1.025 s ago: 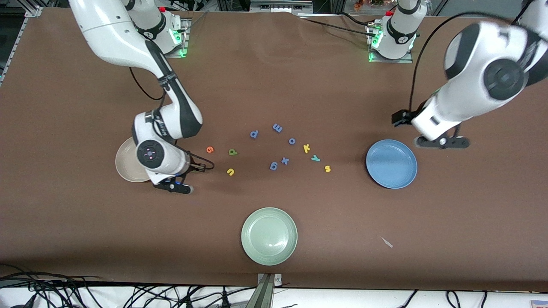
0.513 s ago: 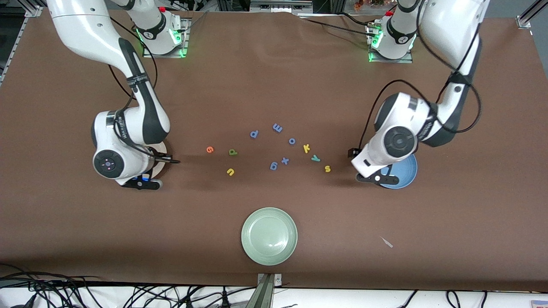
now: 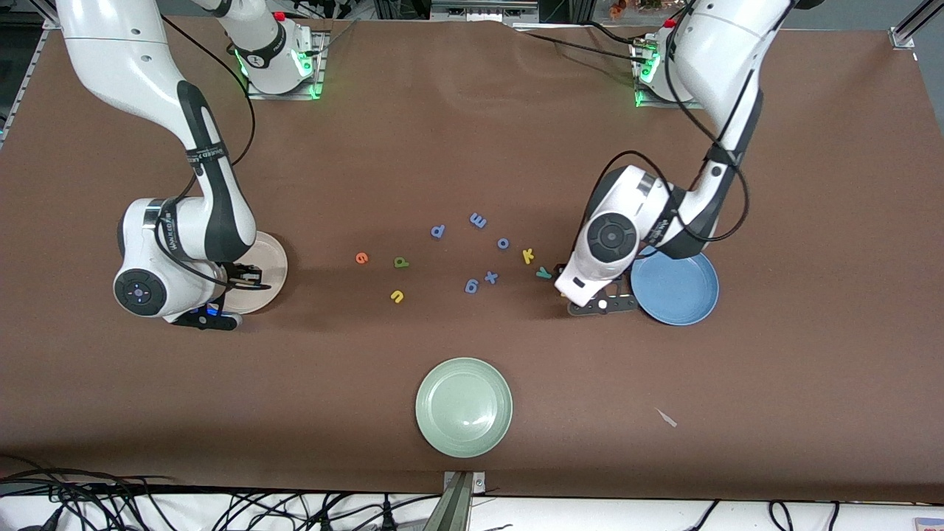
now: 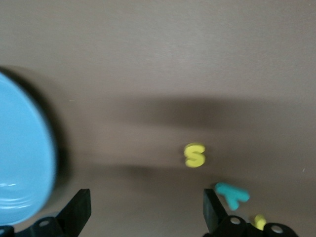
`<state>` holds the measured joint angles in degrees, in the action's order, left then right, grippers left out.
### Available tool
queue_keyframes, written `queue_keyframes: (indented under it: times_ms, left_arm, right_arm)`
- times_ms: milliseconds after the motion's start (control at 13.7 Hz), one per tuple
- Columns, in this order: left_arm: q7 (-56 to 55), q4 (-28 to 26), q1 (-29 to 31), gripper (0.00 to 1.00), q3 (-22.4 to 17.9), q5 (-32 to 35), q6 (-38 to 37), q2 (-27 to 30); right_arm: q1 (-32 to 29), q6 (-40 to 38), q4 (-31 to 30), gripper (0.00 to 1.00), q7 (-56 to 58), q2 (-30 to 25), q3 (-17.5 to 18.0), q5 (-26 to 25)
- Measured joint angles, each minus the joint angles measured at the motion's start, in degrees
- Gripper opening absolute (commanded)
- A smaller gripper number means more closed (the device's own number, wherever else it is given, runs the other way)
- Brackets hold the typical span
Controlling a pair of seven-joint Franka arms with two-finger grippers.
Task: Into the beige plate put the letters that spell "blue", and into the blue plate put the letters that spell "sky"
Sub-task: 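Place the l in the beige plate while the left gripper reaches letters, then grasp the orange o with the right gripper while the left gripper grasps s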
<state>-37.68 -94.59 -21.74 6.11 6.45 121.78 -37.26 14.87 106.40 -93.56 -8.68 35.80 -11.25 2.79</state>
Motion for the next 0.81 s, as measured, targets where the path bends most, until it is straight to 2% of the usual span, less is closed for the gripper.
queue_keyframes:
  times_ms: [220,366,513,732,806]
  left_arm:
    - [-1.17,0.06,-0.01,0.88,-0.07,-0.12,5.95,-2.62]
    - [-1.37,0.09,0.00,0.74,-0.07,-0.22,8.12,-3.70]
    - [-1.41,0.09,-0.07,0.55,0.01,-0.22,9.21,-4.56]
    - [-1.41,0.10,-0.17,0.50,0.11,-0.23,10.15,-5.31]
    - [-1.41,0.10,-0.28,0.31,0.16,-0.22,10.57,-5.49]
  right_arm:
    - [0.84,0.00,0.40,1.00,-1.04,-0.18,1.78,1.36]
    - [1.54,0.13,0.54,1.00,-2.53,-0.19,2.99,3.89]
    - [1.87,1.04,0.56,1.00,-4.45,-0.19,4.28,5.86]
    - [4.26,3.64,0.56,1.00,-11.77,-0.19,5.91,6.48]
    - [5.73,4.38,0.55,1.00,-14.41,-0.20,6.05,6.48]
